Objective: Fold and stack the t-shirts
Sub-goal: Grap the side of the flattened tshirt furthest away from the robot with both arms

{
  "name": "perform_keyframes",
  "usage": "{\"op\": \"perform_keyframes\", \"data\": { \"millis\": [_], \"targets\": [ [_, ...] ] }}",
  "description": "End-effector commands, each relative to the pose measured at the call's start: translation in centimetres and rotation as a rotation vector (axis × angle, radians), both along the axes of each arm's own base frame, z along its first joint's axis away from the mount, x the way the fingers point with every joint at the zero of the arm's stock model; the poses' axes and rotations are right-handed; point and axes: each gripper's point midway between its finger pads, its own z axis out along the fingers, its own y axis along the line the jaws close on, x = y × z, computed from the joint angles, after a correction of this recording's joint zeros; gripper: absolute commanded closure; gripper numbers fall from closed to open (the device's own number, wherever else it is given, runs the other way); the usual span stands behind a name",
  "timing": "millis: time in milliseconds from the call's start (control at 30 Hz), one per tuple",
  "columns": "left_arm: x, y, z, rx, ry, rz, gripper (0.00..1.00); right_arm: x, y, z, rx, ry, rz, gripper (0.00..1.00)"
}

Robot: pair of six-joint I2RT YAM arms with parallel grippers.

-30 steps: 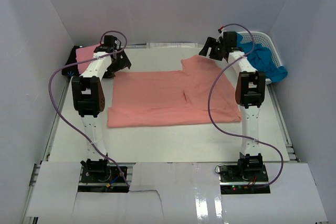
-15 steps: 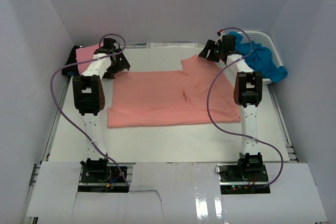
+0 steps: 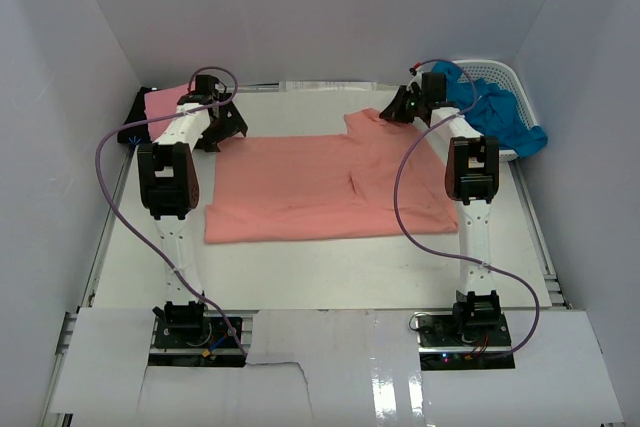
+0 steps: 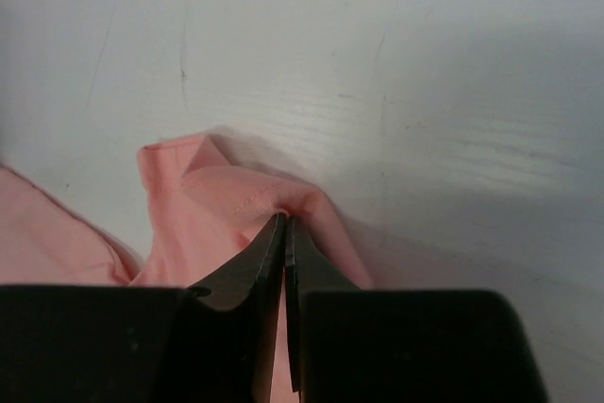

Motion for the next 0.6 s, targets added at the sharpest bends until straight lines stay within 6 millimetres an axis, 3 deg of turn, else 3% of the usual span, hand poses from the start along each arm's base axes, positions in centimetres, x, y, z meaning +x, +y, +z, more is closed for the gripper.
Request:
{"op": "perform_keyframes", "data": {
  "millis": [0,67,100,167,200,233,567],
  "targets": [
    [0.3,0.2,0.9,-0.011,-0.027,-0.005,0.02,-1.1,0.8,4.0,0.058,-0.053,0.074,0.92],
    [0.3,0.1,0.9,-0.014,-0.027,-0.006,0.02,-1.8,1.2,5.1,0.077,-0.059,0.101,0.92],
    [0.3,0.0,0.9,-0.018,-0.027,-0.008,0.02,-2.6,1.3,4.4,0.083,-0.034,0.113,0.92],
    [0.2,0.0,0.9,-0.02,-0.025,-0.008,0.02,-3.4,1.8,6.3,0.105,-0.077,0.156,0.92],
    [0.2,0.0,0.9,-0.021,-0.027,-0.006,0.02,-4.4,1.9,5.5,0.11,-0.058,0.168,0.92],
    [0.2,0.0,0.9,-0.02,-0.028,-0.008,0.02,-4.6,2.0,6.6,0.111,-0.08,0.181,0.92],
    [0.3,0.0,1.0,-0.021,-0.034,-0.008,0.03,-8.9,2.4,5.4,0.128,0.019,0.28,0.8]
  ]
}}
